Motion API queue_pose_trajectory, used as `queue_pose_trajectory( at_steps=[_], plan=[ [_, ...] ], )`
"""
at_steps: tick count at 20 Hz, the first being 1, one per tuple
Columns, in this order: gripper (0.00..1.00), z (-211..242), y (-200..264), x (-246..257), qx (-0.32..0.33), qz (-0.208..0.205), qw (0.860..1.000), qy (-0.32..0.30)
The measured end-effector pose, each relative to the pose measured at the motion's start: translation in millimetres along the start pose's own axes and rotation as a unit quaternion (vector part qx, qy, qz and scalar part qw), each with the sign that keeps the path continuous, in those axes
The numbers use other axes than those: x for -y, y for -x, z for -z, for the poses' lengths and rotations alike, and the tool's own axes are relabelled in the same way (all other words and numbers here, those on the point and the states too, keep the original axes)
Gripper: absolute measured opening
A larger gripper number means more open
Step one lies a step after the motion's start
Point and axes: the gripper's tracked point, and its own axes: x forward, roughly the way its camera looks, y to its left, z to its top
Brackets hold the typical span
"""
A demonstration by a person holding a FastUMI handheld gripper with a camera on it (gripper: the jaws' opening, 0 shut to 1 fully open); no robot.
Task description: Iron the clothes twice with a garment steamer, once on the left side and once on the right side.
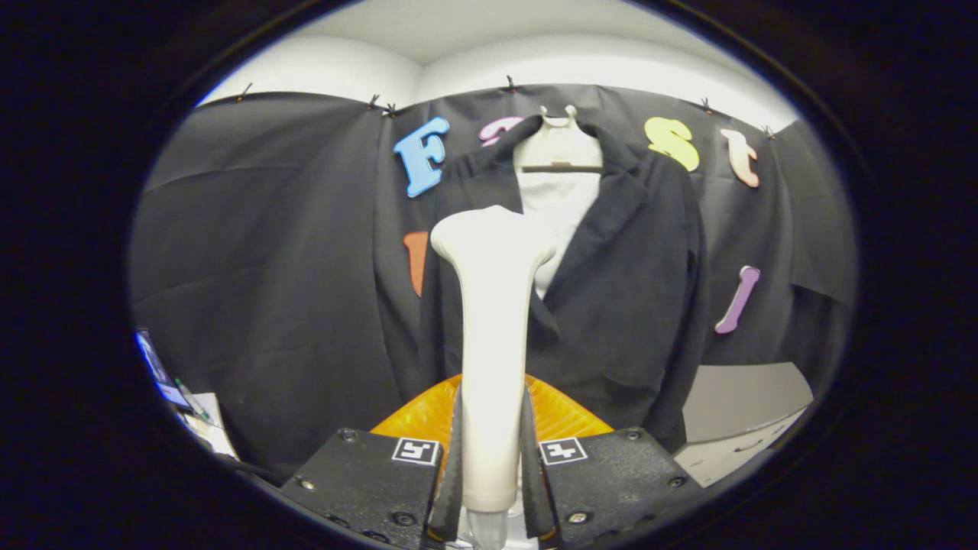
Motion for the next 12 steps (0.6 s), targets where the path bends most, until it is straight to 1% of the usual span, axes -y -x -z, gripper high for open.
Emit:
queue_pose_trajectory(
  at_steps=[3, 6, 9, 12],
  plan=[
    [0.34, -27.4, -22.0, -23.8, 0.016, -0.016, 1.000, 0.012],
    [0.34, -41.5, -44.4, -35.7, 0.020, -0.018, 0.999, 0.020],
    [0.35, -43.9, -64.3, -38.6, 0.016, -0.012, 0.999, 0.025],
    [0.35, -33.0, -75.4, -35.7, 0.004, -0.006, 1.000, 0.024]
  ],
)
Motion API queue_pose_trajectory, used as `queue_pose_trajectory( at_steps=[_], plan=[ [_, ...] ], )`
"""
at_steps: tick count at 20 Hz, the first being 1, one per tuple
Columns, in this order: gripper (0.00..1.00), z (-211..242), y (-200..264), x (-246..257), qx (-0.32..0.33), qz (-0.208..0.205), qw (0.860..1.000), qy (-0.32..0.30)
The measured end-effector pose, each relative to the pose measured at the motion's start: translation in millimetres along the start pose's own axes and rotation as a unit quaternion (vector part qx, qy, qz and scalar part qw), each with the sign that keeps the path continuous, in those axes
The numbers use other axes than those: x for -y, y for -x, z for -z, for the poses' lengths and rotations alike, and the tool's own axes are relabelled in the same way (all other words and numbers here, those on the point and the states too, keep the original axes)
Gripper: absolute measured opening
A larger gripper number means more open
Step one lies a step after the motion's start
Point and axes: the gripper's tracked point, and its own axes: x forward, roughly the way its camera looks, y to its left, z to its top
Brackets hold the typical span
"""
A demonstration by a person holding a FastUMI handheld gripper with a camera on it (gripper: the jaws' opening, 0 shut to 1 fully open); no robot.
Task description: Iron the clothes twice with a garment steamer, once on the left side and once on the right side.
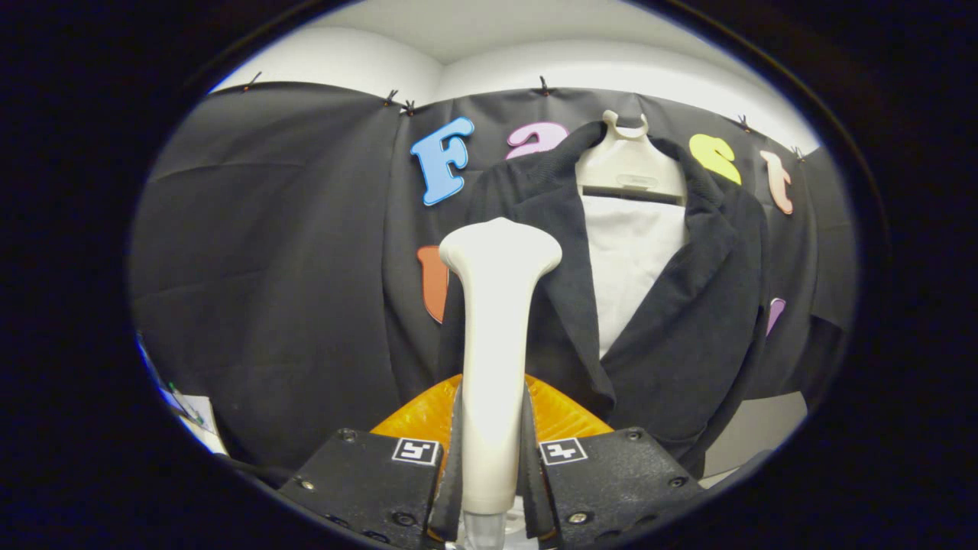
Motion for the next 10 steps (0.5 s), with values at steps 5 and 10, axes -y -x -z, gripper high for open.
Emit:
queue_pose_trajectory(
  at_steps=[5, 10],
  plan=[
    [0.35, 28.6, -5.3, 10.2, -0.025, 0.001, 1.000, -0.002],
    [0.35, 53.1, -1.3, 17.6, -0.042, 0.004, 0.999, -0.005]
  ],
)
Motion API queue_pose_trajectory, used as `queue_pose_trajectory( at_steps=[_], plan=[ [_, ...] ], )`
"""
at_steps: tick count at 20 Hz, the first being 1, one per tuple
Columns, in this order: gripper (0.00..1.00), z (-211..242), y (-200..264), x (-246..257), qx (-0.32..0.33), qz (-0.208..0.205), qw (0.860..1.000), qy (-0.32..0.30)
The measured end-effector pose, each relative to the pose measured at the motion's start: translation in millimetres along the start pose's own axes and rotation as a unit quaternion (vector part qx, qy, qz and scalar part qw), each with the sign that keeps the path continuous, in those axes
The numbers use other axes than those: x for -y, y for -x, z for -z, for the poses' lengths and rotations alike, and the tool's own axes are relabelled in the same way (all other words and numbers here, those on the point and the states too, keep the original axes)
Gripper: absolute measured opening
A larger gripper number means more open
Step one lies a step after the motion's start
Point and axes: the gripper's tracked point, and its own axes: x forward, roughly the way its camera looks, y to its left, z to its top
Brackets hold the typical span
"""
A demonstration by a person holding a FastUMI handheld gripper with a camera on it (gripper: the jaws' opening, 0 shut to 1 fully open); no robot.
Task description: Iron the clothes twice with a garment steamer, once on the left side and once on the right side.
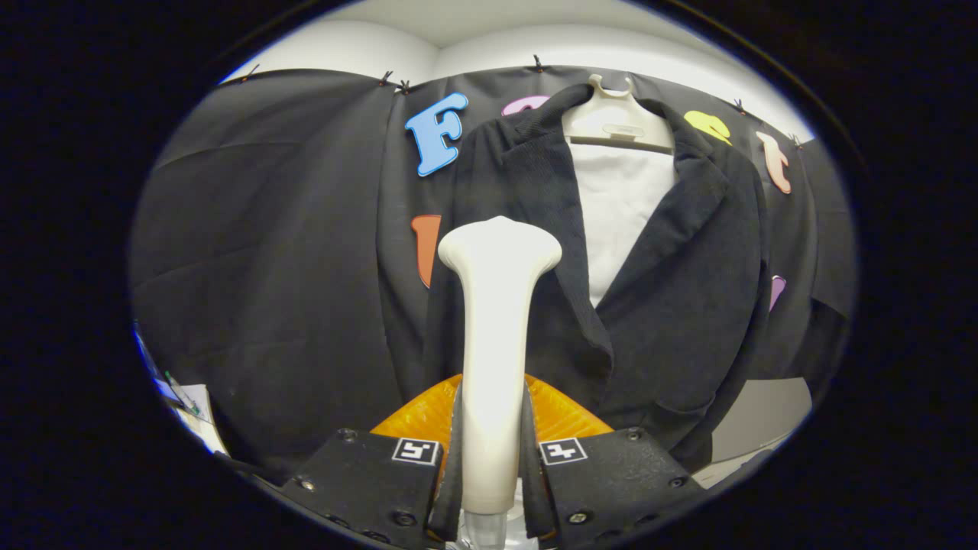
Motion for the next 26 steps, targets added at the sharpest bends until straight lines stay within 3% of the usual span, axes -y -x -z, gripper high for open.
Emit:
queue_pose_trajectory(
  at_steps=[26],
  plan=[
    [0.35, 146.3, -4.6, 8.1, -0.118, 0.003, 0.993, -0.006]
  ],
)
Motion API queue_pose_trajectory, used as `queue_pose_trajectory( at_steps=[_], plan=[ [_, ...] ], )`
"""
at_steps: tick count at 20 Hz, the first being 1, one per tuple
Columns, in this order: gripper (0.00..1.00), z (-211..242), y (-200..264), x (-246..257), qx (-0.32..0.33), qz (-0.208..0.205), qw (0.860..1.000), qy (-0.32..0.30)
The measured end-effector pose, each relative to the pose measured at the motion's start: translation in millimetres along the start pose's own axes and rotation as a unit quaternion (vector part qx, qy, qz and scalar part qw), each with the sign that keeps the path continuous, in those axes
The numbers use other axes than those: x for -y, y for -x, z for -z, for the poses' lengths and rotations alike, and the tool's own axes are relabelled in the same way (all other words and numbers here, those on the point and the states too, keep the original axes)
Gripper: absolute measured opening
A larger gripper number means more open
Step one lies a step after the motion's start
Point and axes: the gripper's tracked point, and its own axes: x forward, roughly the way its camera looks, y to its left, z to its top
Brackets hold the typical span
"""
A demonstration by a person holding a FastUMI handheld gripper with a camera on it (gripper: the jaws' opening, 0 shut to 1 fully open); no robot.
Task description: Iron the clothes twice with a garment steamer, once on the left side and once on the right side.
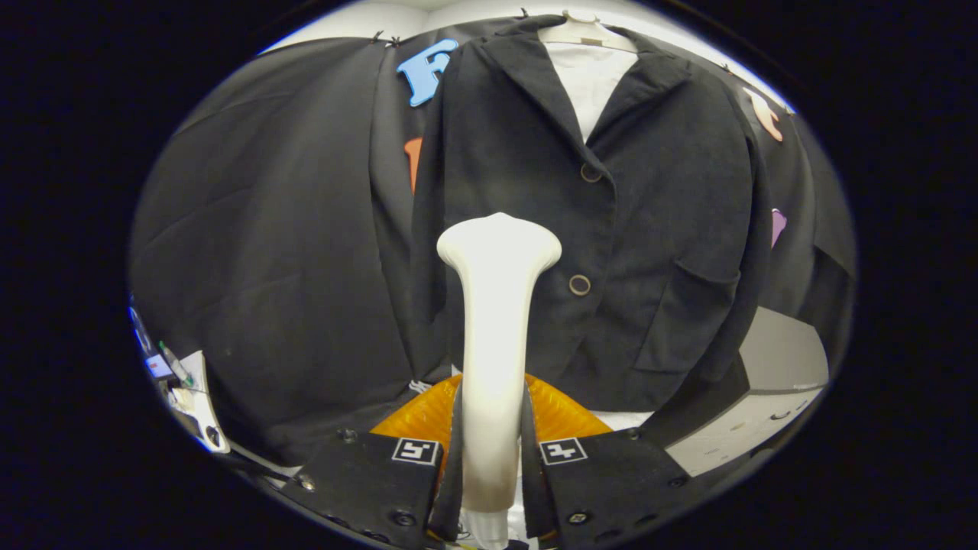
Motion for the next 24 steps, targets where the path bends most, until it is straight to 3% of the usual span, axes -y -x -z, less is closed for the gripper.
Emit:
queue_pose_trajectory(
  at_steps=[13, 24],
  plan=[
    [0.35, 65.5, -11.4, 15.2, -0.065, 0.001, 0.998, -0.008],
    [0.35, 84.3, 40.2, 71.2, -0.053, 0.000, 0.998, -0.039]
  ],
)
